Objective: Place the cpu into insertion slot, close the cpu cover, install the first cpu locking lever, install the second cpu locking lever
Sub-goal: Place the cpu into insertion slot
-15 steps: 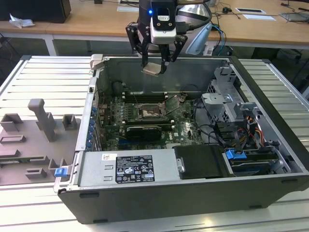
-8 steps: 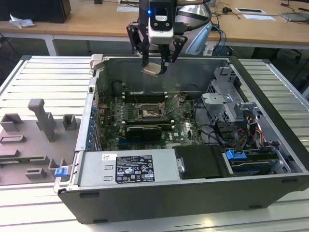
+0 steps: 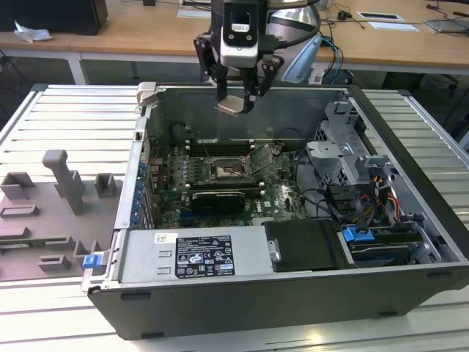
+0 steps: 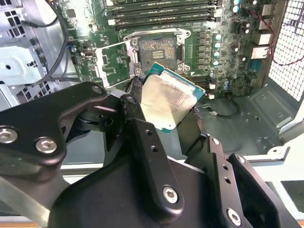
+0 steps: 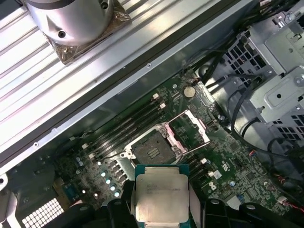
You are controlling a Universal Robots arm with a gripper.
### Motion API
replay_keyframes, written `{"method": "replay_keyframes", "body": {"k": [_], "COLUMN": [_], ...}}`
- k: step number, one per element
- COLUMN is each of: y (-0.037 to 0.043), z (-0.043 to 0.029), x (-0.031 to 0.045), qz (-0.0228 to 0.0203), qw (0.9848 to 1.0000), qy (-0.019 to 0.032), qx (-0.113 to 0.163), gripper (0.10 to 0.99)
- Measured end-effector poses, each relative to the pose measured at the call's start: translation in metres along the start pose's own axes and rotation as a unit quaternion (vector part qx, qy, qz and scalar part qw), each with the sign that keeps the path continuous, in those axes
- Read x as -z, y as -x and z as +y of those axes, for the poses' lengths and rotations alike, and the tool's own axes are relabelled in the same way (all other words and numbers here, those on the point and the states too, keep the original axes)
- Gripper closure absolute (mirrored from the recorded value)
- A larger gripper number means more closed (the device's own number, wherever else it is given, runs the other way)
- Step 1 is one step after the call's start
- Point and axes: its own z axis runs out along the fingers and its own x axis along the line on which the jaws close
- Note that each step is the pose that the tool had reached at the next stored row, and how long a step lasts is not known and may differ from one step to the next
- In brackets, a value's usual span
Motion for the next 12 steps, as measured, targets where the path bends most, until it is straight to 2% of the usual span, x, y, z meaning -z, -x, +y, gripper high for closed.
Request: {"method": "replay_keyframes", "body": {"k": [7,12], "y": [0.0000,0.0000], "z": [0.0000,-0.0001], "x": [-0.0005,-0.0009], "qz": [-0.0028,-0.0049], "qw": [0.9994,0.9983], "qy": [0.0006,0.0011], "qx": [-0.034,-0.059], "gripper": [0.549,0.549]}}
